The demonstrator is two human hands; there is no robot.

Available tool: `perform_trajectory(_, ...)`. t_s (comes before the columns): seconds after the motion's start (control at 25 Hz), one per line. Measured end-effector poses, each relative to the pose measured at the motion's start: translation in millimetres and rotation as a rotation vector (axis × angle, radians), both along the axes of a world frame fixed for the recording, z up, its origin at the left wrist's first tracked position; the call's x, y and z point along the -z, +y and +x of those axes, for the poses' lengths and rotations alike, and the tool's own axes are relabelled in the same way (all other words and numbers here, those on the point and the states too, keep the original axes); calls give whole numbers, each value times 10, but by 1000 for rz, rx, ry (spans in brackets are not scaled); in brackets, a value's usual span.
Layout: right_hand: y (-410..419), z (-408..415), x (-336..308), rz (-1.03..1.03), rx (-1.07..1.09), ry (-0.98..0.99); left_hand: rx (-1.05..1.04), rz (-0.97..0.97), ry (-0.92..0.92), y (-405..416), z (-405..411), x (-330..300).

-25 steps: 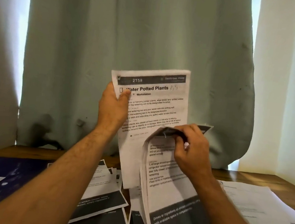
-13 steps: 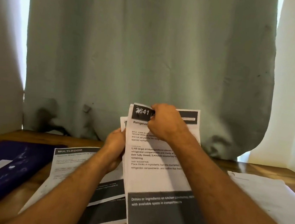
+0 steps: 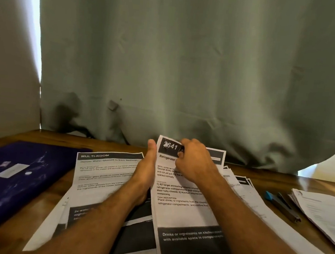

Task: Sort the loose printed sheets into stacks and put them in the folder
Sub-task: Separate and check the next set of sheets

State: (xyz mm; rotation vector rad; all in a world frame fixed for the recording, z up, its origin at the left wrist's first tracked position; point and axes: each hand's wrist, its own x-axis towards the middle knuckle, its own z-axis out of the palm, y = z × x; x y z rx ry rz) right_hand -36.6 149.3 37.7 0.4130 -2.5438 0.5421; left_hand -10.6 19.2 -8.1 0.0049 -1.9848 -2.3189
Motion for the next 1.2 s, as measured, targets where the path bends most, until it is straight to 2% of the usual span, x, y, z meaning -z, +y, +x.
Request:
perform_trajectory(0.12, 3, -20, 64, -48, -28, -16, -7, -123, 77, 33, 14, 22)
perform_trajectory(0.48, 97, 6, 133, -105, -141, -69, -120, -39, 119, 88, 6, 60)
perform_trajectory(0.68, 424, 20, 4, -247, -20, 52, -124, 183, 74, -1, 13, 9)
perform_trajectory(0.8, 687, 64, -11, -310, 50, 55, -116, 314, 22, -60, 58, -58)
perform_trajectory(0.88, 807, 119, 38, -426, -53, -60, -137, 345, 7, -94, 52, -92)
perform_trajectory(0.96, 888, 172, 115, -577, -161, -277, -147, 358, -7, -129, 46, -116)
perform_trajectory(1.12, 1064, 160, 218, -1024, -314, -685, -109, 328, -75, -130, 44, -123)
perform_trajectory(1.2, 1105, 169, 251, -1026, -384, -805, -27, 336, -120, -115, 66, -122)
